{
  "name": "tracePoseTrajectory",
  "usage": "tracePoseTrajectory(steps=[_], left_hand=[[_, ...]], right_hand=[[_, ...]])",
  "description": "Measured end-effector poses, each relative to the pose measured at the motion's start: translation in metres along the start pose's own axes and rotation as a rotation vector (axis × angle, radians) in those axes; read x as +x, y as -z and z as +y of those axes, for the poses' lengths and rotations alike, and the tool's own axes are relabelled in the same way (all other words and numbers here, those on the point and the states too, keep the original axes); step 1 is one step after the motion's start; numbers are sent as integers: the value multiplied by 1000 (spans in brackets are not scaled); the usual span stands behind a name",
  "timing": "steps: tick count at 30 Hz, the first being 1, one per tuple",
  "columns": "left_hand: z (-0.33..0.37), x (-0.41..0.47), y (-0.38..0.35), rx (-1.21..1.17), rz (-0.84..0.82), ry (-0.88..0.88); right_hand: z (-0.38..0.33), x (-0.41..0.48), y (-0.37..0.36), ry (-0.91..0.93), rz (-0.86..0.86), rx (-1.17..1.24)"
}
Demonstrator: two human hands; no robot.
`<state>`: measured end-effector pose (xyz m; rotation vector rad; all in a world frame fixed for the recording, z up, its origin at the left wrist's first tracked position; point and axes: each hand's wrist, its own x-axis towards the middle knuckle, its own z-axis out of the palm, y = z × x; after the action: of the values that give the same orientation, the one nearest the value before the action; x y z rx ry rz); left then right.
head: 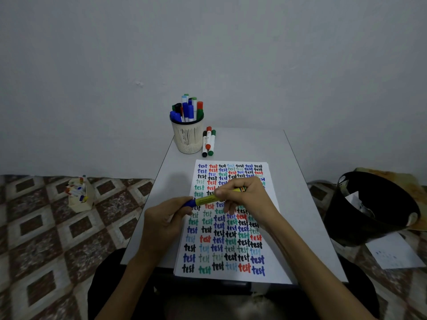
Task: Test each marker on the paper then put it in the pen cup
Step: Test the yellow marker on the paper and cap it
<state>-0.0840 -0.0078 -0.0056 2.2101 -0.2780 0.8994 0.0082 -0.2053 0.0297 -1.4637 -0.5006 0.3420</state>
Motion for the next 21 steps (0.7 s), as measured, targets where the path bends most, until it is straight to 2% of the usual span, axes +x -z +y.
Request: tracePoseTrajectory(steps=[3, 6, 10, 15, 18, 21], left_hand=[[-1, -1, -2, 12, -5, -8], [-2, 0, -6, -33, -1, 40], [-3, 0, -6, -64, 78, 105], [-3, 0, -6, -102, 151, 260], [-8, -1, -12, -125, 38, 448], [-20, -5, -20, 120, -182, 443]], right_hand=[[2, -4, 2, -59, -4, -3], [-5, -1, 11, -65, -55, -124], [-12, 13, 13, -2, -209, -436], [-10, 33, -6, 86, -239, -919], [-15, 57, -11, 90, -133, -1155], [-18, 89, -11, 112, 52, -1127]])
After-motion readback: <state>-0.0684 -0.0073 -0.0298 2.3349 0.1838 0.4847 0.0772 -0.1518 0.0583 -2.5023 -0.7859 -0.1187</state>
